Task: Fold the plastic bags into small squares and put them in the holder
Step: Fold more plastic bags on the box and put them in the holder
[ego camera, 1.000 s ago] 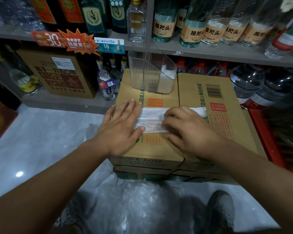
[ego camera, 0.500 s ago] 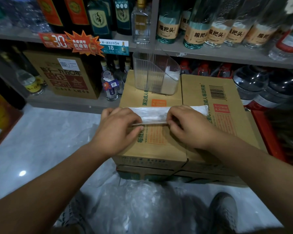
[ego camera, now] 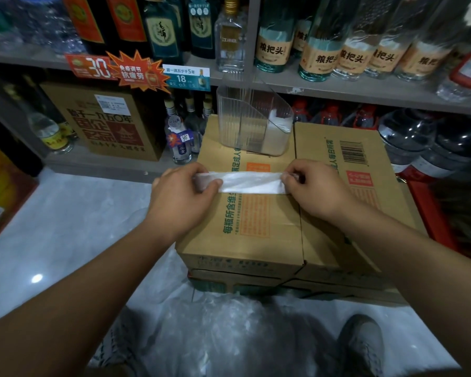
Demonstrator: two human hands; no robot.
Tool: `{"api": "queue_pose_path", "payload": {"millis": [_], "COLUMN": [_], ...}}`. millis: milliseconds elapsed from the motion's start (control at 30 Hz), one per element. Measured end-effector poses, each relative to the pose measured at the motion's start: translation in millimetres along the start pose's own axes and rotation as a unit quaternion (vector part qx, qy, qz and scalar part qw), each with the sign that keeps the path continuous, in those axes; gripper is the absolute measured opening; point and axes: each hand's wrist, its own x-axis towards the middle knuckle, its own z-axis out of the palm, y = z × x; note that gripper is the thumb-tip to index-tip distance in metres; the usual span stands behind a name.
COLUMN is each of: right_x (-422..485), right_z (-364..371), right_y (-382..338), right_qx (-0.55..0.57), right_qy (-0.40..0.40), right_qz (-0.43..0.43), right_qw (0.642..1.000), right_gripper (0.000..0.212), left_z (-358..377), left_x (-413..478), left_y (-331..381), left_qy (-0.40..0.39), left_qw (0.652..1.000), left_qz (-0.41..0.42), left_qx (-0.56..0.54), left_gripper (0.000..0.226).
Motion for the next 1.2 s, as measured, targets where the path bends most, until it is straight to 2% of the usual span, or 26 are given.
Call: {"api": "queue_pose_path", "payload": {"millis": [167, 267, 300, 367, 433, 500, 567, 633, 767, 833, 867, 933, 1000, 1033, 1200], "right_x": [6, 6, 6, 5, 5, 6, 6, 7, 3, -4, -9, -19, -26, -26, -24], "right_z": [3, 3, 3, 2, 1, 0, -1, -1, -3, 0, 3, 14, 25, 28, 24], "right_y": [-7, -9, -10, -11, -12, -14, -15, -16, -21, -28, -32, -40, -38, -33, -20], "right_qx": [-0.034, -0.058, -0.066, -0.075, -0.078, -0.081, -0.081, -0.082, -0.123, -0.185, -0.193, -0.186, -0.196, -0.207, -0.235], "right_qy": [0.005, 0.000, -0.004, -0.010, -0.014, -0.021, -0.026, -0.025, 0.022, 0.057, 0.040, -0.068, -0.172, -0.199, -0.196], "right_qz": [0.017, 0.016, 0.015, 0.010, 0.006, 0.013, 0.023, 0.030, 0.033, -0.044, -0.100, -0.163, -0.150, -0.139, -0.121], "right_qw": [0.999, 0.998, 0.998, 0.997, 0.997, 0.996, 0.996, 0.996, 0.992, 0.980, 0.975, 0.966, 0.954, 0.948, 0.944], "right_gripper": [0.013, 0.011, 0.011, 0.011, 0.011, 0.010, 0.009, 0.007, 0.008, 0.025, 0.034, 0.054, 0.067, 0.069, 0.074], "left_z": [5, 8, 9, 10, 13, 17, 23, 27, 29, 28, 29, 29, 29, 29, 28], "left_x": [11, 13, 12, 9, 9, 8, 8, 8, 8, 8, 7, 6, 6, 6, 4], "left_y": [-6, -7, -7, -2, 3, 5, 2, -1, -2, 0, 1, 2, 1, 1, 0], "left_qy": [0.009, 0.038, 0.058, 0.078, 0.023, -0.076, -0.157, -0.205, -0.219, -0.223, -0.227, -0.229, -0.226, -0.226, -0.221], "left_qw": [0.999, 0.997, 0.995, 0.986, 0.968, 0.951, 0.941, 0.934, 0.926, 0.921, 0.920, 0.918, 0.918, 0.920, 0.931], "left_qz": [-0.039, -0.043, -0.018, 0.091, 0.209, 0.245, 0.215, 0.179, 0.164, 0.157, 0.152, 0.149, 0.149, 0.146, 0.129], "left_qx": [0.007, 0.054, 0.082, 0.115, 0.138, 0.174, 0.209, 0.232, 0.262, 0.276, 0.281, 0.287, 0.289, 0.286, 0.262], "left_gripper": [0.015, 0.023, 0.030, 0.041, 0.049, 0.057, 0.063, 0.068, 0.069, 0.069, 0.069, 0.071, 0.073, 0.073, 0.073]}}
